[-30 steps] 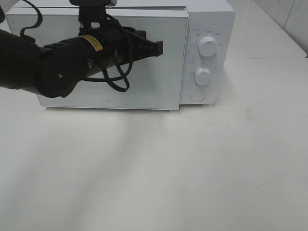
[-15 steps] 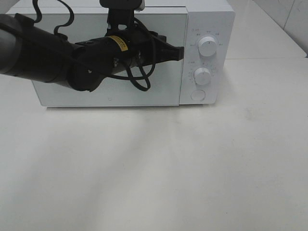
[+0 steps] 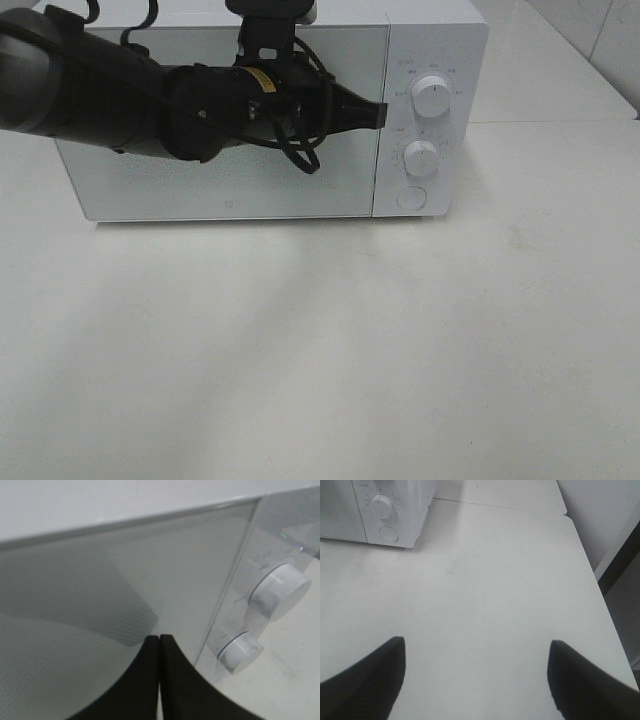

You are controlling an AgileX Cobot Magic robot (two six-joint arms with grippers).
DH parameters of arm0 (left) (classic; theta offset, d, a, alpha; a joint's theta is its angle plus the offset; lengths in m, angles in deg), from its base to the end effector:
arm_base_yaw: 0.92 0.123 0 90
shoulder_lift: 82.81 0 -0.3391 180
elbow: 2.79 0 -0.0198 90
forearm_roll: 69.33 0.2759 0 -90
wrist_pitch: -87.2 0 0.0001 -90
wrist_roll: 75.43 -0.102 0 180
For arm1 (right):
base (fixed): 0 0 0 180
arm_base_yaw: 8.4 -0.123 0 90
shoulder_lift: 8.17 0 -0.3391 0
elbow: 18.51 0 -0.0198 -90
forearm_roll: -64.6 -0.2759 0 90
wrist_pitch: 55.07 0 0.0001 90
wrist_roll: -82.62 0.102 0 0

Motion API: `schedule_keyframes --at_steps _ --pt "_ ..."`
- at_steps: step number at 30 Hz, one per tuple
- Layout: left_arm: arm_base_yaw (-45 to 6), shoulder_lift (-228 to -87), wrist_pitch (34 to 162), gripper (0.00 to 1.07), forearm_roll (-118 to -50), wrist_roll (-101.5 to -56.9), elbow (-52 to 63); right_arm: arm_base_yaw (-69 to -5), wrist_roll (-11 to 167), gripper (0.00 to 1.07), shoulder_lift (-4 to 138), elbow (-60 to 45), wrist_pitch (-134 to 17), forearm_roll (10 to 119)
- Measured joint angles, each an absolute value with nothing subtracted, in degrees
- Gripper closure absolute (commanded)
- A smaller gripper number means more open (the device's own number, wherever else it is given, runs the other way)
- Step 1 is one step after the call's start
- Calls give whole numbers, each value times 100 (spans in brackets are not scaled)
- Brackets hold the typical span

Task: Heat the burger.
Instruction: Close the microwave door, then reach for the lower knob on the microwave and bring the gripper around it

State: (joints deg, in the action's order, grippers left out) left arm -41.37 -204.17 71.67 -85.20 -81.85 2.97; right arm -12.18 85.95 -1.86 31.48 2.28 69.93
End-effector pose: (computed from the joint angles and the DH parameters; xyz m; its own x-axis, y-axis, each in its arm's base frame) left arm 0.3873 -0.3204 0.2234 -0.3756 0.1175 -0.9193 0.5439 0.8311 -0.1160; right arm -0.0247 -0.0096 0.2891 -0.3984 -0.0185 -0.9170 0.0089 0.9997 -0.0241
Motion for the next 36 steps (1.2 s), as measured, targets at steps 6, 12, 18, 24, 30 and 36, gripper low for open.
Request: schedule_keyframes --at_steps 6,12,18,24,30,36 --pt "-3971 -19999 8428 71 -8686 -8185 257 -1218 8595 31 -186 3148 228 6993" --pt "-3965 -19420 10147 6 -8520 -8179 245 -1218 8595 31 -186 3148 228 6993" --pt "-3965 -19094 11482 6 -8509 -8179 245 -1218 8595 31 -186 3148 228 6993" --pt "-3965 -18624 13080 6 -8480 -8179 245 -1218 8595 31 -186 3148 228 6993" --pt "-3914 -18435 14031 6 -8486 -8156 228 -1218 8595 31 -186 3148 228 6993" --pt "-3484 -18389 14759 6 -8480 -8156 228 -1218 8595 31 -186 3148 228 6993"
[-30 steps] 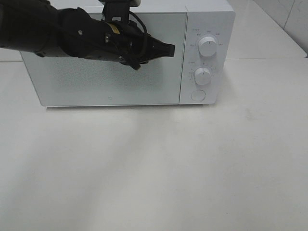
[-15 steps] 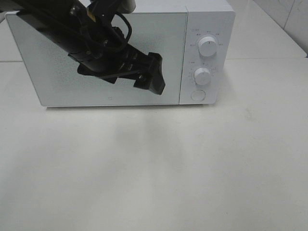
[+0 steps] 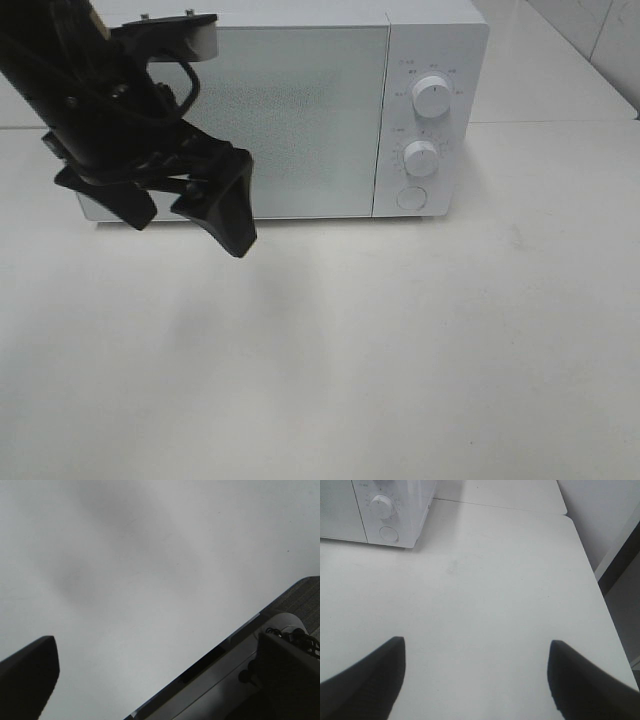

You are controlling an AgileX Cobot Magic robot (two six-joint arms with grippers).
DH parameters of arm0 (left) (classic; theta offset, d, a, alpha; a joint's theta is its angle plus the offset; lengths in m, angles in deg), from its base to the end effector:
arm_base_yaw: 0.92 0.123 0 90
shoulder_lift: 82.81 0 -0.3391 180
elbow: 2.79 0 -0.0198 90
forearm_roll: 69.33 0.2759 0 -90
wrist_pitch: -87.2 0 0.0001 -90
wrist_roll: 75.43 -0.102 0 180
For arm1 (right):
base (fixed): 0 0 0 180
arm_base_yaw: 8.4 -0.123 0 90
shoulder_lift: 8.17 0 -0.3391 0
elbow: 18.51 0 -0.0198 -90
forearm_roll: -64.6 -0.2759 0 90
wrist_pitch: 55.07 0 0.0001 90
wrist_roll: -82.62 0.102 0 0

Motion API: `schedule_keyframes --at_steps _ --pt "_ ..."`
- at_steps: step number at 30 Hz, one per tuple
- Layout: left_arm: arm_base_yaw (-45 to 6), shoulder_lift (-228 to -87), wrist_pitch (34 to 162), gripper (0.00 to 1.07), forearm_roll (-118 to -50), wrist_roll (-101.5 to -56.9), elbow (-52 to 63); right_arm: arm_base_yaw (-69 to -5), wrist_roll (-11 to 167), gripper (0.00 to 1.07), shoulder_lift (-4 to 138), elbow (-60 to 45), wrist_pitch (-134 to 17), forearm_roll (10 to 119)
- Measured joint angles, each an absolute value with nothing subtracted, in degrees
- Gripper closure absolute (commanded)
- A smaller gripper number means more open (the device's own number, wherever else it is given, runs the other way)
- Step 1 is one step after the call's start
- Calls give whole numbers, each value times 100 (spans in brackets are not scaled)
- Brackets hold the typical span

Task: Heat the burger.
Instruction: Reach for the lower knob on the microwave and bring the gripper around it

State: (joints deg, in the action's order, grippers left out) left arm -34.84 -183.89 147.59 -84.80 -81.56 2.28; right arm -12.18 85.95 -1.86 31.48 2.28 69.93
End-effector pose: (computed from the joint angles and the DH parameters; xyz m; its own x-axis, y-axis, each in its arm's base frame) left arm 0.2857 -0.2207 0.3019 -0.8206 0.5179 -0.2417 0.5671 0.7904 -0.2317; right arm -0.0247 -0.0096 0.2891 -0.3984 -0.0185 -0.9170 0.0089 0.9997 -0.0241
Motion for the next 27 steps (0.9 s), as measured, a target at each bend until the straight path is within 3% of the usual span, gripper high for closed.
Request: schedule_keyframes --at_steps 10,12,16,18,27 --pt "-2166 -17707 14931 6 -8468 -8156 640 -1218 8595 31 -186 3148 228 6993" --pt "-1519 -17289 14937 6 -8417 -8156 1127 -1218 8595 31 -186 3148 228 6993" --pt "-1232 -17060 14937 6 -8331 -8156 1334 -1218 8595 31 -186 3148 228 6993" --pt "-677 -16527 14948 6 -8199 -8156 1723 -1218 8595 31 -186 3148 228 6993" --pt "22 -15473 14948 6 -8016 -8156 2434 -1218 8595 31 -186 3148 228 6993"
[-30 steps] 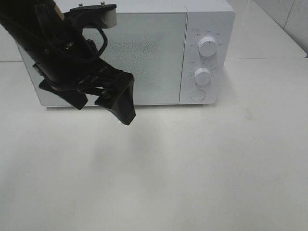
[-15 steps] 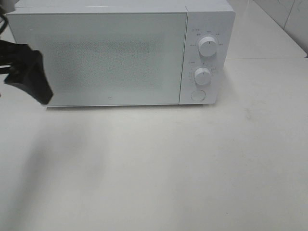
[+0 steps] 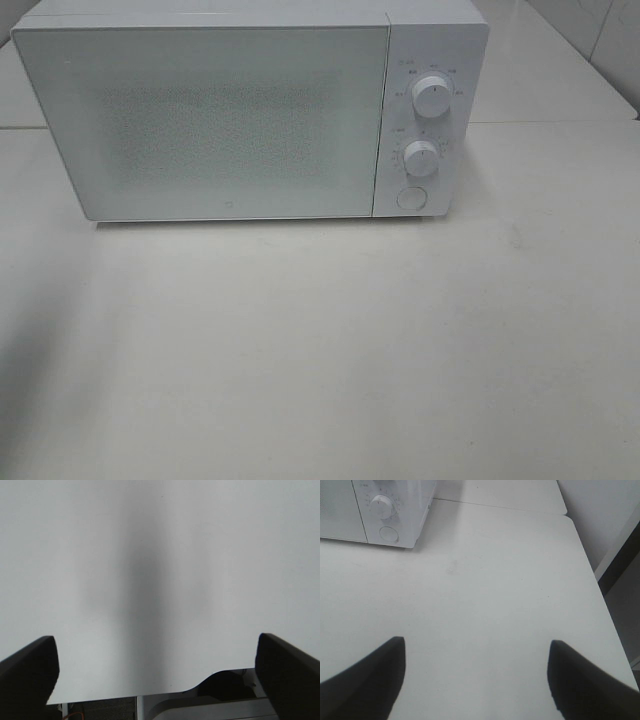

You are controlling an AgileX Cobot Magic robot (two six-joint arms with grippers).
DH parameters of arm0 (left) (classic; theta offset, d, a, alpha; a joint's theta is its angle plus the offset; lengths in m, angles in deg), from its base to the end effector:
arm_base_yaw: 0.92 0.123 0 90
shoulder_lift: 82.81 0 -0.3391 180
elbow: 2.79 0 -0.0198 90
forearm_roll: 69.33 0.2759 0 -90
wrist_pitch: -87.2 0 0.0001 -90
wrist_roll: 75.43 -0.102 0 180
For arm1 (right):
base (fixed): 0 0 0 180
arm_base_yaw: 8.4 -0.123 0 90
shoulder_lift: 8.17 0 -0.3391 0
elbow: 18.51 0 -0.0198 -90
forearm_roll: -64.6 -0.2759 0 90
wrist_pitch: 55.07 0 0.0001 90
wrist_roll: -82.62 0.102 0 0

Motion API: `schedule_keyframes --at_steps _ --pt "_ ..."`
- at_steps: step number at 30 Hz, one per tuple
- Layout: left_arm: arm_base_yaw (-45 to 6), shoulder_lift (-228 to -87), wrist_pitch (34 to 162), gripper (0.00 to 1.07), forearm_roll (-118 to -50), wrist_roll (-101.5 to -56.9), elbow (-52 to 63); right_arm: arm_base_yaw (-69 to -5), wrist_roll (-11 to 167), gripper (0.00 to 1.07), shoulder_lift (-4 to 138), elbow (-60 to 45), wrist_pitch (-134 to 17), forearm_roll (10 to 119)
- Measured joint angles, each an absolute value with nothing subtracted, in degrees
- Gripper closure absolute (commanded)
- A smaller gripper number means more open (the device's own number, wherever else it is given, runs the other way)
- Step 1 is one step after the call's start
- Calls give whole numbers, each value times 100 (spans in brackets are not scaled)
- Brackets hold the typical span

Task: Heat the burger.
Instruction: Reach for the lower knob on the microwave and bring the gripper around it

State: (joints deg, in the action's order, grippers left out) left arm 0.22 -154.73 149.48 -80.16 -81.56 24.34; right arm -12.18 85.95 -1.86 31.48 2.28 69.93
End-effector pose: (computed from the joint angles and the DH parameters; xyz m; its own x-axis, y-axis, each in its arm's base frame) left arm 0.2034 -0.0129 0.3264 -0.9440 -0.0008 -0.3300 0.0520 0.9871 -0.1512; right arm -0.0247 -0.0096 0.2891 -0.3984 -0.0185 -0.9170 0.0089 0.9997 -0.0241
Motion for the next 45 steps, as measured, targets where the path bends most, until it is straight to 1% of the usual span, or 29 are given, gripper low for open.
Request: schedule_keyframes --at_steps 3,6,8,12,15,17,18,20,21,22,24,39,45 --pt "148 -14585 14902 6 -7838 -8156 3058 -1218 8595 31 -186 3148 228 6993" --pt "148 -14378 14879 6 -7827 -8156 3190 -1218 8595 31 -186 3148 228 6993" --pt "148 -13605 14822 6 -7809 -8156 3712 -1218 8595 31 -186 3148 228 6993" --pt "148 -13272 14816 6 -7804 -8156 3992 -1218 8595 31 -186 3148 228 6993" --pt "148 -12459 14834 6 -7775 -8145 4462 -1218 8595 31 -186 3148 228 6993" --pt "148 -12327 14839 6 -7769 -8122 4496 -1218 8595 31 -186 3148 228 6993" --pt "148 -11995 14856 6 -7758 -7996 4548 -1218 8595 31 -186 3148 228 6993" --pt "148 -11863 14856 6 -7746 -7939 4548 -1218 8595 31 -186 3148 228 6993" --pt "148 -11554 14862 6 -7666 -7773 4565 -1218 8595 31 -186 3148 228 6993" --pt "148 -11554 14862 6 -7666 -7773 4565 -1218 8595 31 -186 3148 228 6993" --pt "148 -11049 14862 6 -7483 -7635 4577 -1218 8595 31 -186 3148 228 6993" --pt "148 -9061 14868 6 -7420 -7572 4577 -1218 8595 31 -186 3148 228 6993" --pt "148 -8912 14868 6 -7420 -7572 4577 -1218 8595 31 -186 3148 228 6993"
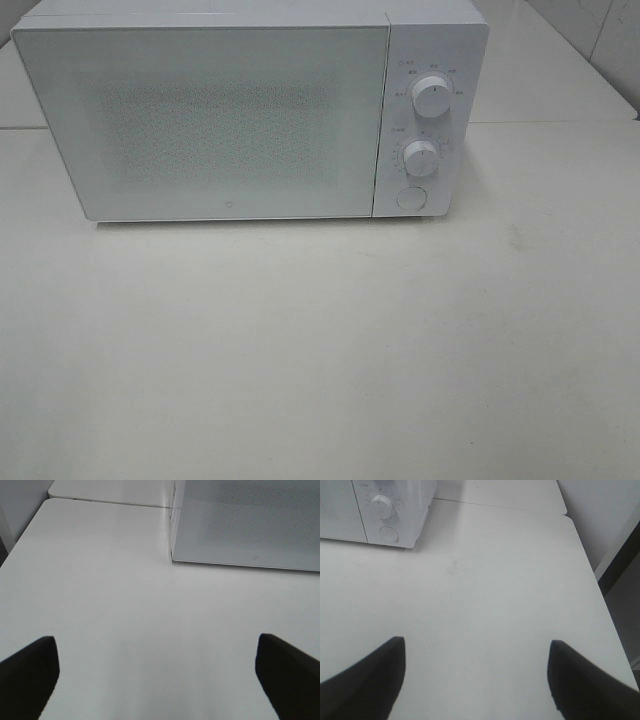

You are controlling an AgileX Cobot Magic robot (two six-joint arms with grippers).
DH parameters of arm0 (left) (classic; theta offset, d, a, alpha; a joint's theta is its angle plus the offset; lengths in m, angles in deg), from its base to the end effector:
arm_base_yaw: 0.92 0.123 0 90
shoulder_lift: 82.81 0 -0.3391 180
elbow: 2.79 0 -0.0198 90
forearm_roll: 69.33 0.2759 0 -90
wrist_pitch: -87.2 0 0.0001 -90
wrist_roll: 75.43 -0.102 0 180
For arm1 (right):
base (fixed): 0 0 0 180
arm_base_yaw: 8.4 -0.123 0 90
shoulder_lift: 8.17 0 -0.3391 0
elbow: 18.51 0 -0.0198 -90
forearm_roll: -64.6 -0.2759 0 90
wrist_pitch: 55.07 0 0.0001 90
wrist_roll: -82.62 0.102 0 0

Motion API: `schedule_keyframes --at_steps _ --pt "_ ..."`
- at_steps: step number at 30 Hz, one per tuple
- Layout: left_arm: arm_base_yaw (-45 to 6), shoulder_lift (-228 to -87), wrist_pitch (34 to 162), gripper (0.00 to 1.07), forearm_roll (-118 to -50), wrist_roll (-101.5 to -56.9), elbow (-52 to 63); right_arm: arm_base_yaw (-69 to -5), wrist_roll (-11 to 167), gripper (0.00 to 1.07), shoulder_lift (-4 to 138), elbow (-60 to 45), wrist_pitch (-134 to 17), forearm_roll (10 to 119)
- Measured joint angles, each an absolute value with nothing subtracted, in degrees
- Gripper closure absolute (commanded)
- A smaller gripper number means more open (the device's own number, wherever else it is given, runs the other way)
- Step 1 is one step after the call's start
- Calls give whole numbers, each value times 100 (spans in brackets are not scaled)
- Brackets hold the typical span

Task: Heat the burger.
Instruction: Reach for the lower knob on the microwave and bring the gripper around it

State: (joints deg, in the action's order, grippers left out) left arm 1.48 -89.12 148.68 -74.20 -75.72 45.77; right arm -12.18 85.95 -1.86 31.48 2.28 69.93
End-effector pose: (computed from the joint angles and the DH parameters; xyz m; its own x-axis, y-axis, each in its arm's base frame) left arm -0.0313 -0.0089 0.2901 -0.4427 -0.0541 -0.8950 0.0093 0.9978 -0.0649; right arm -0.0247 -0.0096 0.2891 -0.3984 -0.0185 -0.9170 0.0089 0.9997 -0.0241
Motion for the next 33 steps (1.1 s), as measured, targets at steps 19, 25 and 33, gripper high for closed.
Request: schedule_keyframes --at_steps 19,25,33 --pt "148 -8912 14868 6 -7420 -7543 4577 -1218 8595 31 -186 3148 228 6993" --pt "148 -8912 14868 6 -7420 -7543 4577 -1218 8595 31 -186 3148 228 6993" --pt "148 -8912 14868 6 -7420 -7543 4577 -1218 8595 31 -186 3148 228 6993"
